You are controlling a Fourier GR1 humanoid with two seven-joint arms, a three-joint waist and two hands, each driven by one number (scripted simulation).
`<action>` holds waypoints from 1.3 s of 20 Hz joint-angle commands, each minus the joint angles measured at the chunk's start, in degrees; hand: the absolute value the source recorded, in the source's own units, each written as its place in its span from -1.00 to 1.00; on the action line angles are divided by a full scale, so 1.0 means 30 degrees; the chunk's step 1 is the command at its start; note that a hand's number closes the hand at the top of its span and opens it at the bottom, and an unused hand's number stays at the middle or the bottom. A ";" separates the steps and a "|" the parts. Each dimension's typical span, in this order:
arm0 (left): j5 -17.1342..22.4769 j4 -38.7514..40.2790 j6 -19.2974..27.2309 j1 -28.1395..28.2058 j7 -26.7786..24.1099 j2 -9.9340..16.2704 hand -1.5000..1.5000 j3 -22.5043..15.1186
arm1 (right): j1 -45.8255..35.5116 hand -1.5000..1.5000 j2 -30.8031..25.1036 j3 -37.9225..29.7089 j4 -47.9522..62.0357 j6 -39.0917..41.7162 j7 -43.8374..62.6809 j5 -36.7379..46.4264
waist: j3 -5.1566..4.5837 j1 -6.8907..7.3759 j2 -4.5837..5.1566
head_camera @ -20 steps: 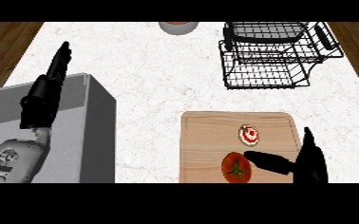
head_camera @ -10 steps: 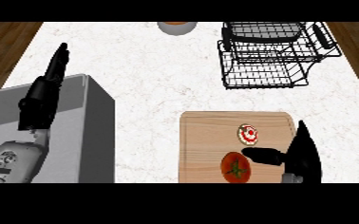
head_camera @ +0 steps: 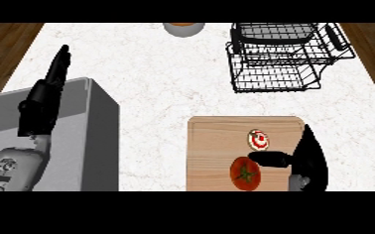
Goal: Pick the cupcake from the cutting board and place it in the tiered basket
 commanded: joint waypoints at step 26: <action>-0.0573 0.1471 -0.0491 0.0726 0.0671 -0.0902 0.00 0.0106 | -0.4113 1.00 -0.0010 0.1324 0.6023 0.0445 0.2903 -0.3217 | -0.0217 0.0065 0.0215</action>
